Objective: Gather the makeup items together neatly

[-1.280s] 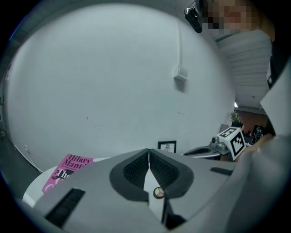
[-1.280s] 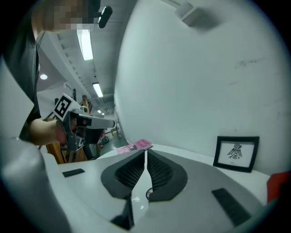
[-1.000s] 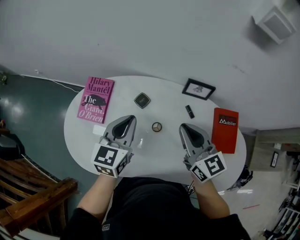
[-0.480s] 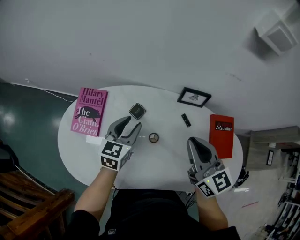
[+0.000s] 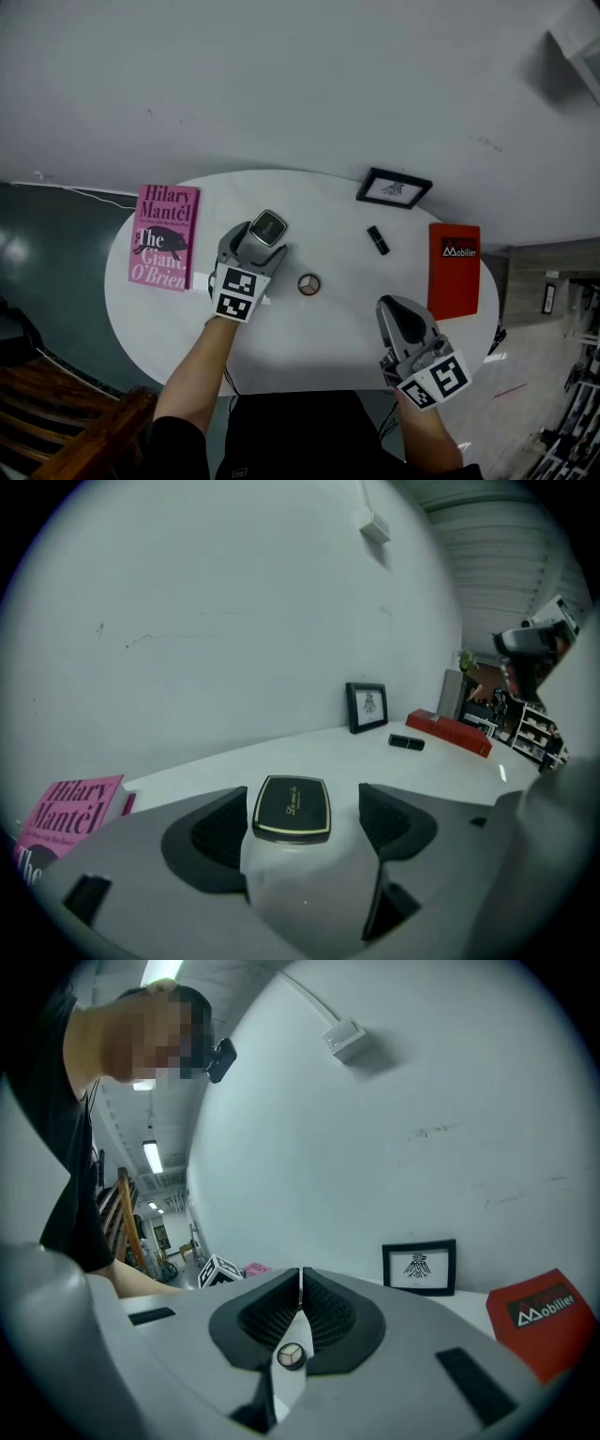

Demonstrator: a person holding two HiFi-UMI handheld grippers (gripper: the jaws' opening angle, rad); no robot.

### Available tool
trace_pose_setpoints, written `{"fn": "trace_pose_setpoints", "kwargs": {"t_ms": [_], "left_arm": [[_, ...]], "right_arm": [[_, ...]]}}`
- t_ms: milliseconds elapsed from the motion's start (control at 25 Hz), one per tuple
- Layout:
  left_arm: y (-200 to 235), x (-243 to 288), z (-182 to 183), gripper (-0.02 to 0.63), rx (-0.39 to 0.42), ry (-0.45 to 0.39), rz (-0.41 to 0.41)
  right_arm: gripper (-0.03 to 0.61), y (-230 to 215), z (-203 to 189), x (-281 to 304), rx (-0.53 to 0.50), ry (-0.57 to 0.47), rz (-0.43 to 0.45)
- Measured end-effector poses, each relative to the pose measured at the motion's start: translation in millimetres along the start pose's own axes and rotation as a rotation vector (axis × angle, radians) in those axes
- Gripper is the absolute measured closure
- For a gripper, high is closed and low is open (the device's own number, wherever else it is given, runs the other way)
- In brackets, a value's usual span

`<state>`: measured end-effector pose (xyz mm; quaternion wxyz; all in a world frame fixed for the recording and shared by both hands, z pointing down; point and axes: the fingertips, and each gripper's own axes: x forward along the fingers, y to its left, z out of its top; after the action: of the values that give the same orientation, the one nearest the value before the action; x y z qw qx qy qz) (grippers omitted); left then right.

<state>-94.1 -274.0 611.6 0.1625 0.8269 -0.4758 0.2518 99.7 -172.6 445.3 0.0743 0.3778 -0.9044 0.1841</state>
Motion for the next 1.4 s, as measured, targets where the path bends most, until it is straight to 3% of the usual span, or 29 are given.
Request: {"fn": "trace_pose_setpoints", "kwargs": {"t_ms": [200, 360, 440, 680, 840, 1400], "left_arm": [[10, 15, -18, 0.252, -0.025, 0.074, 0.011], [9, 18, -24, 0.28, 0.034, 0.128, 0.016], [10, 18, -25, 0.316, 0.047, 0.137, 0.026], [10, 14, -27, 0.321, 0.026, 0.165, 0.015], [6, -3, -30, 0.322, 0.006, 0.182, 0.051], [-42, -70, -74, 0.324, -0.224, 0.172, 0.293]], "right_arm": [[0.54, -4, -1, -8, 0.014, 0.009, -0.02], [0.54, -4, 0, -13, 0.023, 0.01, -0.033], [0.54, -1, 1, -14, 0.027, 0.009, -0.037], [0.54, 16, 13, -23, 0.012, -0.005, -0.041], [0.54, 26, 26, -31, -0.01, -0.012, -0.032], [0.54, 21, 38, -57, -0.045, -0.009, 0.112]]}}
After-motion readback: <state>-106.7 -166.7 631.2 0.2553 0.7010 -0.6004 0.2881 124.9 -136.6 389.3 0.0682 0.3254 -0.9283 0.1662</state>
